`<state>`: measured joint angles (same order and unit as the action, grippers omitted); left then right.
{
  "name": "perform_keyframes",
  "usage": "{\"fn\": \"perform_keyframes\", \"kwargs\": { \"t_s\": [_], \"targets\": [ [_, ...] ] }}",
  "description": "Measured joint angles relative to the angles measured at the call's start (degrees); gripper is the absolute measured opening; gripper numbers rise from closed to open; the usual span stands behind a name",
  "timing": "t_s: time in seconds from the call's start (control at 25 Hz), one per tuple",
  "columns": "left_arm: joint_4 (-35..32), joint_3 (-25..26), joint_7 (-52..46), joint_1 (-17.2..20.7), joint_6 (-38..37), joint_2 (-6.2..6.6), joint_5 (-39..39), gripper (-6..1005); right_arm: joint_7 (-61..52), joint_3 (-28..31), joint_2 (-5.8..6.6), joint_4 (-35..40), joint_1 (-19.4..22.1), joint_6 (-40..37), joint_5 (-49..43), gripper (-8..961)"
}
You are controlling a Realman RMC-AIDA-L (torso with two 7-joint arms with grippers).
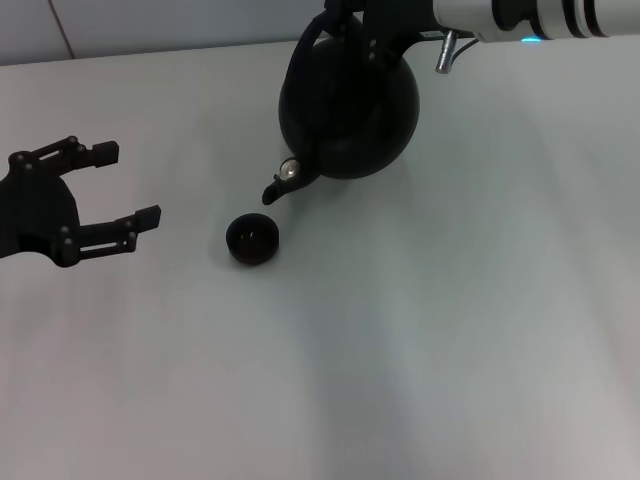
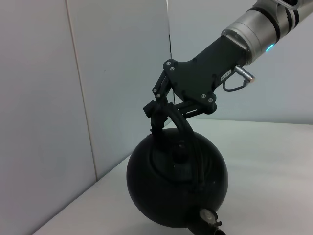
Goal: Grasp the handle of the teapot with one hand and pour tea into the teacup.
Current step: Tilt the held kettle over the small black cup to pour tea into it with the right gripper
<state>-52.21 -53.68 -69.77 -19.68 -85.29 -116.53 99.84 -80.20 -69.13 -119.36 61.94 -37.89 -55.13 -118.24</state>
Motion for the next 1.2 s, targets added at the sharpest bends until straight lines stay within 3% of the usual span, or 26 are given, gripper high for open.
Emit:
{"fn": "perform_keyframes", "kwargs": {
  "t_s": [1.2],
  "targets": [
    [0.0,0.07,0.76,0.35,0.56,-0.36,0.0,861,-0.05,-1.8,0.0,1.22,-0.6,0.09,-1.47,118]
  ]
}}
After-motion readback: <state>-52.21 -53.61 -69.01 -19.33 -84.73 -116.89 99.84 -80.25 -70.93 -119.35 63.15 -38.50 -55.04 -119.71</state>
